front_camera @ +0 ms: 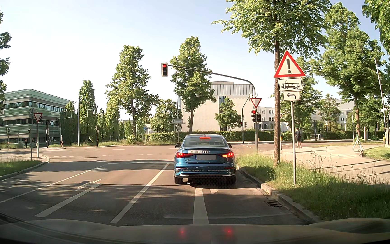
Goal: Follow the waypoints while adhering to traffic rules and regulations
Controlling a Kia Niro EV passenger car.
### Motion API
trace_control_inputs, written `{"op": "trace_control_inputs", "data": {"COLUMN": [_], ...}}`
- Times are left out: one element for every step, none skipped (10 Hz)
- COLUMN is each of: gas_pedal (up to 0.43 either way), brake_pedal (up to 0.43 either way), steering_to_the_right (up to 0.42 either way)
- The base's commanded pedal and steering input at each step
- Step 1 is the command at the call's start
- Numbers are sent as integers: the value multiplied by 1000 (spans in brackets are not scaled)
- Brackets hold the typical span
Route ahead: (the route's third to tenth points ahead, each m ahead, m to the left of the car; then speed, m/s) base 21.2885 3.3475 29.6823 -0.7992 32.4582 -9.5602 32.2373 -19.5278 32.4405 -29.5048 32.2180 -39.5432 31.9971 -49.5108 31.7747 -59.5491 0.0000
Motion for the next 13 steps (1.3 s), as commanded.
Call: {"op": "trace_control_inputs", "data": {"gas_pedal": [0,0,0,0,0,0,0,0,0,0,0,0,0], "brake_pedal": [140,140,140,140,140,140,146,140,146,140,146,140,140], "steering_to_the_right": [16,16,16,16,16,16,16,16,16,16,16,16,16]}}
